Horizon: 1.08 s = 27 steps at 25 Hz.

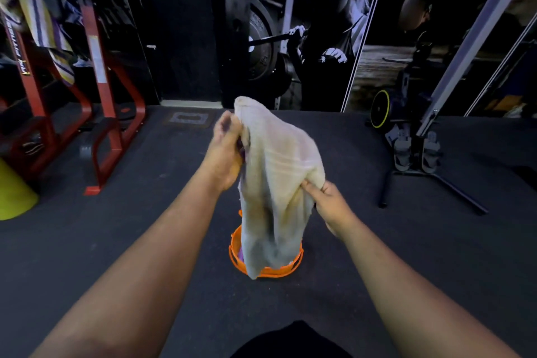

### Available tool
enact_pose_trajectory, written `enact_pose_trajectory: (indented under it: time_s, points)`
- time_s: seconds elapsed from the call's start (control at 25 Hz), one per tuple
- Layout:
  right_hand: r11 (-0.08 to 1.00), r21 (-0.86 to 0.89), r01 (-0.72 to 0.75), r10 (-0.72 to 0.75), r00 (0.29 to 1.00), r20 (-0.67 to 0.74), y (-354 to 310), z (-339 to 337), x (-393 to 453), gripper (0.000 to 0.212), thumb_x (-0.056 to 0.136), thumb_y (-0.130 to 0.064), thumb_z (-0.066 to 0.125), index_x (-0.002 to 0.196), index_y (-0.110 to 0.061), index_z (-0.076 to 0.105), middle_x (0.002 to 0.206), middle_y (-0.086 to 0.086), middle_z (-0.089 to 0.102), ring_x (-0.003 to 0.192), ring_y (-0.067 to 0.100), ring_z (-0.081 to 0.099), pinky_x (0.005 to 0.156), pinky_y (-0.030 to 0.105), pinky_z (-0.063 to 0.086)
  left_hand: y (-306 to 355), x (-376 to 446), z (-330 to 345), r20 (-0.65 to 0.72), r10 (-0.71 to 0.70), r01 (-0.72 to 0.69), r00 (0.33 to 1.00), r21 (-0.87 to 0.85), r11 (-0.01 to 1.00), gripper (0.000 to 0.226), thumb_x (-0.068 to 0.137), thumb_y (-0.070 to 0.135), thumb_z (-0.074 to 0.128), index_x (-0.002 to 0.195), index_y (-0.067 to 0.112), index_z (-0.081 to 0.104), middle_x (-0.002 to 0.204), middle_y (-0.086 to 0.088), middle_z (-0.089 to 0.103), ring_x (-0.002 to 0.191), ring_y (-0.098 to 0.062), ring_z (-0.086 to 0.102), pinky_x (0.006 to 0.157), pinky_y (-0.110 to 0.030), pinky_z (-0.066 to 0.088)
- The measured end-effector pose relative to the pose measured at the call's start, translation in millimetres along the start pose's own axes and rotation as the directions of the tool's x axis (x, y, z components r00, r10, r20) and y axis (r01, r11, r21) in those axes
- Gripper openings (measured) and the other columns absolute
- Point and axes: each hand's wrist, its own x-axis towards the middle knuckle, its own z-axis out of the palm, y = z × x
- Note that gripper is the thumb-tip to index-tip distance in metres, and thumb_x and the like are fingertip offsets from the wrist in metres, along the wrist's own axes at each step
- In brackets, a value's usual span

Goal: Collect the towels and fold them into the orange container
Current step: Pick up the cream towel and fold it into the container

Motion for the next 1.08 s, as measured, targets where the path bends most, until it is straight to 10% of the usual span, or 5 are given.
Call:
enact_pose_trajectory:
  time_s: [0.16, 0.36, 0.52, 0.84, 1.08]
  points:
    - [0.987, 0.161, 0.0, 0.011, 0.998, -0.067, -32, 3, 10, 0.023, 0.104, -0.015, 0.055, 0.12, -0.003, 0.066, 0.109, 0.012, 0.075, 0.095, 0.018, 0.072, 0.08, 0.027, 0.06, -60, -57, -39, 0.106, -0.389, 0.301, 0.915, 0.463, 0.834, 0.045, 0.086, 0.035, 0.079, 0.122, 0.009, 0.069, 0.117, -0.014, 0.074, 0.107, -0.029, 0.071, 0.091, -0.045, 0.058]
    - [0.936, 0.345, -0.071, 0.132, 0.979, -0.157, -46, -4, 13, 0.024, 0.104, -0.029, 0.056, 0.12, -0.012, 0.065, 0.107, 0.01, 0.076, 0.097, 0.027, 0.074, 0.069, 0.039, 0.061, -49, -41, -38, 0.101, -0.215, 0.206, 0.971, 0.099, 0.974, 0.035, 0.088, 0.016, 0.072, 0.121, 0.004, 0.066, 0.11, -0.013, 0.075, 0.095, -0.023, 0.073, 0.085, -0.038, 0.061]
    - [0.912, 0.403, -0.068, 0.142, 0.977, -0.157, -71, -20, 27, 0.033, 0.104, -0.034, 0.056, 0.129, -0.014, 0.06, 0.118, 0.012, 0.074, 0.108, 0.03, 0.071, 0.076, 0.046, 0.061, -71, -57, -47, 0.199, -0.428, 0.214, 0.882, 0.638, 0.739, 0.03, 0.09, 0.011, 0.076, 0.117, 0.002, 0.07, 0.113, -0.012, 0.076, 0.103, -0.024, 0.072, 0.096, -0.041, 0.058]
    - [0.989, 0.026, -0.145, 0.145, 0.989, -0.007, 18, -29, -4, 0.019, 0.092, -0.016, 0.072, 0.11, -0.007, 0.072, 0.102, 0.009, 0.078, 0.102, 0.029, 0.071, 0.086, 0.037, 0.057, -45, -32, -18, 0.025, -0.177, 0.175, 0.984, 0.054, 0.983, 0.028, 0.103, 0.014, 0.055, 0.129, 0.006, 0.061, 0.113, -0.014, 0.071, 0.099, -0.026, 0.069, 0.085, -0.042, 0.057]
    - [0.989, 0.05, -0.137, 0.141, 0.986, -0.086, -33, -39, 10, 0.026, 0.095, -0.019, 0.07, 0.117, -0.004, 0.07, 0.107, 0.013, 0.077, 0.099, 0.028, 0.074, 0.076, 0.034, 0.062, -40, -26, -35, -0.101, -0.116, 0.139, 0.988, 0.258, 0.956, 0.018, 0.104, 0.014, 0.055, 0.117, 0.01, 0.067, 0.106, -0.009, 0.076, 0.102, -0.032, 0.067, 0.084, -0.043, 0.057]
